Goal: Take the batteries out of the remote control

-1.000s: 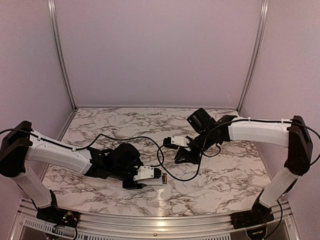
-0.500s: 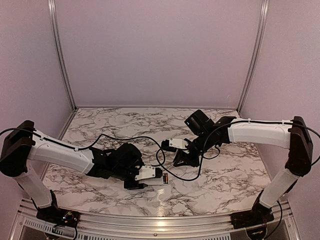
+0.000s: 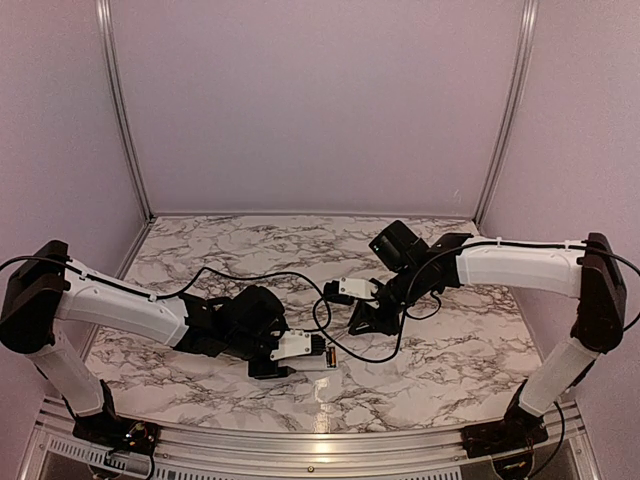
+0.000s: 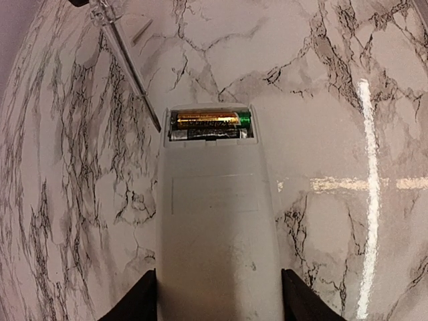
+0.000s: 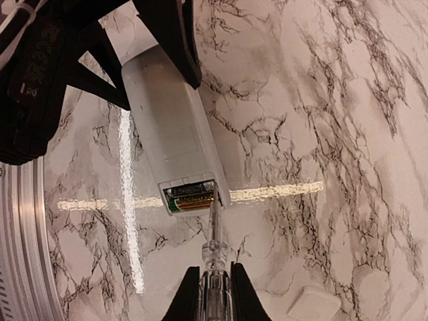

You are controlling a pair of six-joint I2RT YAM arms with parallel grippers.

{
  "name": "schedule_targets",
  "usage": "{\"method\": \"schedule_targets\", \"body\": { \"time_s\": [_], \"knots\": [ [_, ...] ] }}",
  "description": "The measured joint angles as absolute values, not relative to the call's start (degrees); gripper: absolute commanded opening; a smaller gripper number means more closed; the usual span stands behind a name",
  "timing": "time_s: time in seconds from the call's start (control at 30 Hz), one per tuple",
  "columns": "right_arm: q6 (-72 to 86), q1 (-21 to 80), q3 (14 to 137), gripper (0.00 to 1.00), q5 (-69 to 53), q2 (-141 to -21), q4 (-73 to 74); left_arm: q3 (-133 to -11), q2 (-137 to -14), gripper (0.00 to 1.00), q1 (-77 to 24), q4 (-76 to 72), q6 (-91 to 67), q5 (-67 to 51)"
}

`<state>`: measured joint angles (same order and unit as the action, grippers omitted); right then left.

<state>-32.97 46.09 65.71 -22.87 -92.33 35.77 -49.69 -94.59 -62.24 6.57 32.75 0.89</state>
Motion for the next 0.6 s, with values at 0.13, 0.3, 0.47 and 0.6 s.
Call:
{"method": "schedule_targets", "body": {
  "time_s": [0.13,0.3,0.47,0.6],
  "knots": [
    [-32.6,46.2,65.7,0.00,-22.9,-92.3,35.7,-49.7,-94.6,0.44,-62.2,6.6,32.6,0.9],
    [-31.9,46.5,65.6,0.00,-22.8,-92.3,35.7,-49.8,-94.6,0.44,-62.2,6.7,32.4,0.9],
    [-31.5,46.5,65.4,0.00,-22.5,-92.4,35.7,-49.8,-94.6,0.44,-62.2,6.7,32.4,0.9],
    [-31.5,46.5,65.4,0.00,-22.1,-92.4,35.6,-49.8,-94.6,0.43,-62.2,6.8,32.4,0.9]
  ]
}}
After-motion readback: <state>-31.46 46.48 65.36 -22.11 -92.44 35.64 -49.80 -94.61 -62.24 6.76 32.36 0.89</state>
